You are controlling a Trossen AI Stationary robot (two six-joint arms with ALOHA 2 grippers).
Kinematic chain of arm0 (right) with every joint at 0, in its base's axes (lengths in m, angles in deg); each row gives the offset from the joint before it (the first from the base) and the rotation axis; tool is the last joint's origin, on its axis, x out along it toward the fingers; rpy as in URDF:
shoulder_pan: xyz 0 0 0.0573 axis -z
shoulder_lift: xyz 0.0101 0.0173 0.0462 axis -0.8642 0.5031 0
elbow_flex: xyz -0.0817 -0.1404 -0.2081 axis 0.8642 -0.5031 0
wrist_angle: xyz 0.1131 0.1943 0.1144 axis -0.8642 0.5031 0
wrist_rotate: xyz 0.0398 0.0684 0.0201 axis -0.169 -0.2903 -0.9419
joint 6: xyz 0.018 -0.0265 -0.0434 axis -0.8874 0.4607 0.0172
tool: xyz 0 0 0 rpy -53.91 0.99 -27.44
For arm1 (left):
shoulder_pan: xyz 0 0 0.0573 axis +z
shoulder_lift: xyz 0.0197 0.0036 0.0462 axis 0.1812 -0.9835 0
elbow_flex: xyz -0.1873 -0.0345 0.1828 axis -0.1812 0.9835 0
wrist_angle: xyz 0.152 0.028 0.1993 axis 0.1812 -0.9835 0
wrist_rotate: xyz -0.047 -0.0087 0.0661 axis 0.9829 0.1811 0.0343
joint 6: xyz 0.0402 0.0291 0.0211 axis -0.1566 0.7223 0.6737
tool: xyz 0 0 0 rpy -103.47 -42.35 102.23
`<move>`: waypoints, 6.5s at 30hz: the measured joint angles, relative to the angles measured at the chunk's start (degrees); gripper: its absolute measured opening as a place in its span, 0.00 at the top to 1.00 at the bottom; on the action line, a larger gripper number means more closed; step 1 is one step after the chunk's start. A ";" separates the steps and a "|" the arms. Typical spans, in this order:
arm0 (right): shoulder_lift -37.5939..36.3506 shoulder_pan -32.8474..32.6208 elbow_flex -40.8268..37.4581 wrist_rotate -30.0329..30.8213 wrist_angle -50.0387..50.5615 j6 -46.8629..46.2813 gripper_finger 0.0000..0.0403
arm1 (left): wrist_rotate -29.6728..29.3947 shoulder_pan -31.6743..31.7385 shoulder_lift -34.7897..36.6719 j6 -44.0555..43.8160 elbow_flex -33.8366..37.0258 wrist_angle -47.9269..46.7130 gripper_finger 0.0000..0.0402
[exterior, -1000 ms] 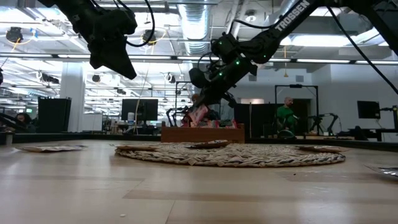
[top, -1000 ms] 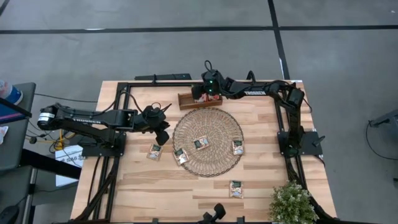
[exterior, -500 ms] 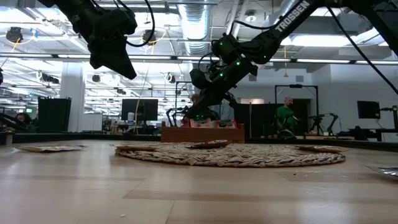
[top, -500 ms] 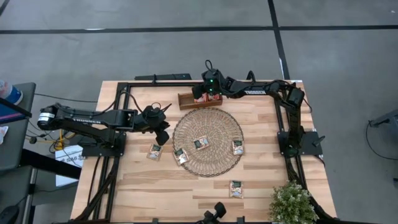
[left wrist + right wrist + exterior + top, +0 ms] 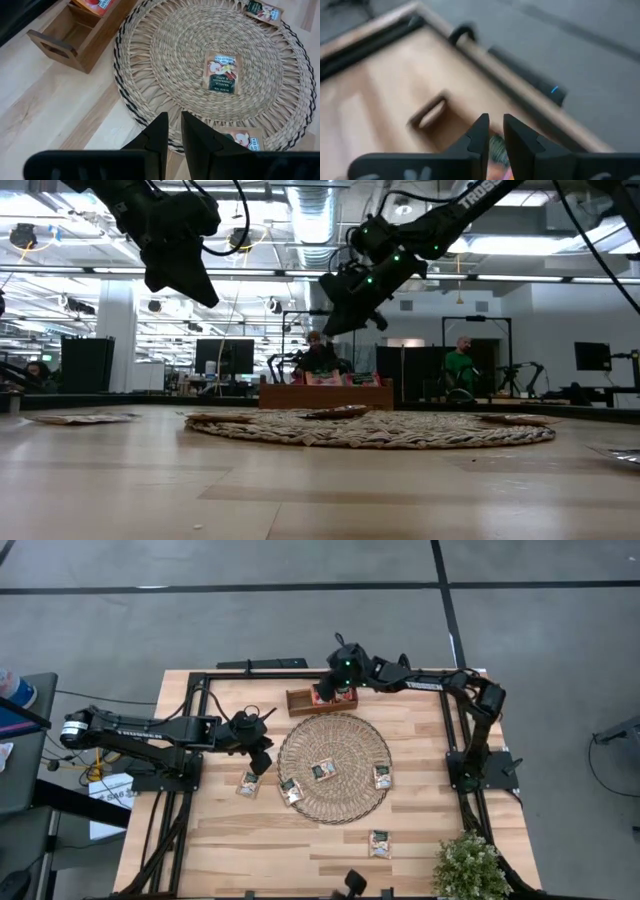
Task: Pick & Place Tea
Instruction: Put the orange tea bag into the middle section of the wooden organizer, then adjust the wooden organizer on the table
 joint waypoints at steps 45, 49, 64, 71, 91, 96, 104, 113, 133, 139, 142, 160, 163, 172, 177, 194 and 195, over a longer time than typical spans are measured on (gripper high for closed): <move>17.50 -0.26 28.57 -5.18 38.39 5.28 1.00 | 2.75 0.00 0.00 0.09 0.00 -0.82 0.89; 17.59 0.00 28.57 -5.69 38.05 4.90 1.00 | 2.73 0.00 0.00 0.09 0.00 -0.82 0.89; 17.59 2.50 28.57 -5.83 36.91 0.23 1.00 | 2.69 0.00 0.00 0.08 0.00 -0.82 0.89; 21.43 1.38 31.44 -6.28 38.03 -0.01 1.00 | 2.67 0.00 0.00 0.94 0.00 -0.82 0.89; 24.57 0.62 39.12 -3.91 47.06 1.55 1.00 | 3.48 0.00 0.02 0.20 -0.02 -0.06 0.89; 24.73 0.33 39.17 -2.63 46.58 1.77 1.00 | 3.49 0.00 0.02 -0.12 -0.02 0.02 0.89; 24.64 0.37 39.17 -0.89 45.92 3.23 1.00 | 3.52 0.00 0.02 -0.20 -0.02 0.20 0.89; 25.11 0.33 39.12 -1.11 47.16 4.21 1.00 | 3.56 -0.02 0.02 -0.31 -0.02 0.51 0.89; 23.07 -1.58 38.91 -4.34 52.65 5.66 1.00 | 3.41 0.00 0.02 -0.26 -0.02 2.58 0.89; 23.06 -1.55 38.91 -5.80 52.59 5.21 1.00 | 3.54 0.00 0.02 -0.28 -0.02 3.49 0.89; 22.88 -1.63 39.46 -6.85 54.71 5.20 1.00 | 4.81 0.00 0.02 -0.35 -0.02 3.47 0.89; -1.00 0.51 41.20 2.06 80.37 10.13 1.00 | 0.98 5.77 -3.06 -1.44 -0.13 12.85 0.89; -6.18 1.59 41.20 2.06 81.30 8.53 1.00 | 5.30 9.80 -7.67 -2.23 -0.16 16.13 0.89; -19.90 1.96 41.20 7.14 83.02 3.96 1.00 | 21.15 18.75 -22.82 -7.30 -5.22 16.39 0.89; -25.70 1.62 41.20 7.77 83.46 1.41 1.00 | 21.08 19.87 -27.42 -4.55 -10.62 14.46 0.89; -31.22 0.98 41.04 7.83 84.65 2.28 1.00 | 13.61 22.29 -42.78 6.32 -29.58 -9.24 0.89; -31.42 0.96 40.78 7.85 84.25 2.77 1.00 | 13.62 22.71 -43.26 6.32 -29.89 -9.52 0.89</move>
